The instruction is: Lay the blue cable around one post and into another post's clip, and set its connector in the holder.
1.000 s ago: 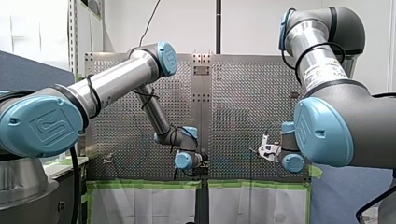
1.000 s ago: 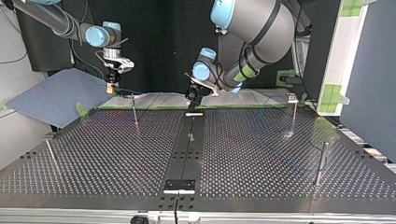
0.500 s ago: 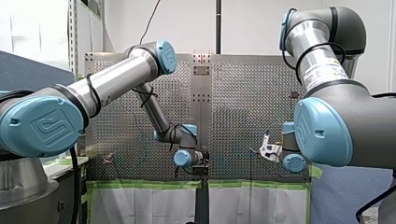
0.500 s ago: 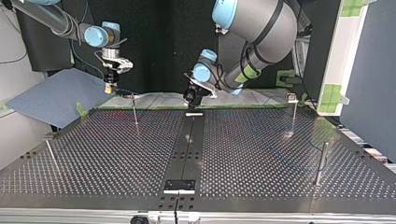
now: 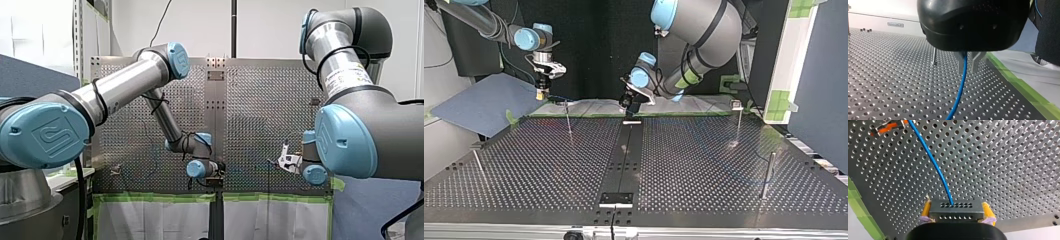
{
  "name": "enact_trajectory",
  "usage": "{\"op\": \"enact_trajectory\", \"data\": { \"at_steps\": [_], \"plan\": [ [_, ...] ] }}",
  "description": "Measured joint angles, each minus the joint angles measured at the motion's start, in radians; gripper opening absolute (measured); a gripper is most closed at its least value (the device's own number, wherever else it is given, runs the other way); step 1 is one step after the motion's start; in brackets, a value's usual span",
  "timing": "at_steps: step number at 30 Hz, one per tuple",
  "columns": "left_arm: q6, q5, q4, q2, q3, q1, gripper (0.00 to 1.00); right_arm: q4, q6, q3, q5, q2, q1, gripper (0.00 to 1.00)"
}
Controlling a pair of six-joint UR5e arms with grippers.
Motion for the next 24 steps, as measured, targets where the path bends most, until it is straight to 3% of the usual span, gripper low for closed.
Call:
{"op": "enact_trajectory", "data": {
  "at_steps": [4, 11, 16, 24],
  "plan": [
    [0.0, 0.001, 0.0, 0.0, 0.0, 0.0, 0.05, 0.0, 0.0, 0.0, 0.0, 0.0, 0.0, 0.02],
    [0.0, 0.004, -0.007, 0.0, 0.0, 0.0, 0.05, -0.001, 0.0, 0.0, 0.0, 0.0, 0.0, 0.02],
    [0.001, 0.027, -0.025, 0.0, 0.0, 0.003, 0.2, -0.003, 0.0, 0.0, 0.001, 0.0, -0.003, 0.02],
    [0.001, 0.079, -0.054, 0.0, 0.0, 0.01, 0.2, -0.007, -0.006, 0.0, 0.006, 0.0, -0.009, 0.02]
  ]
}}
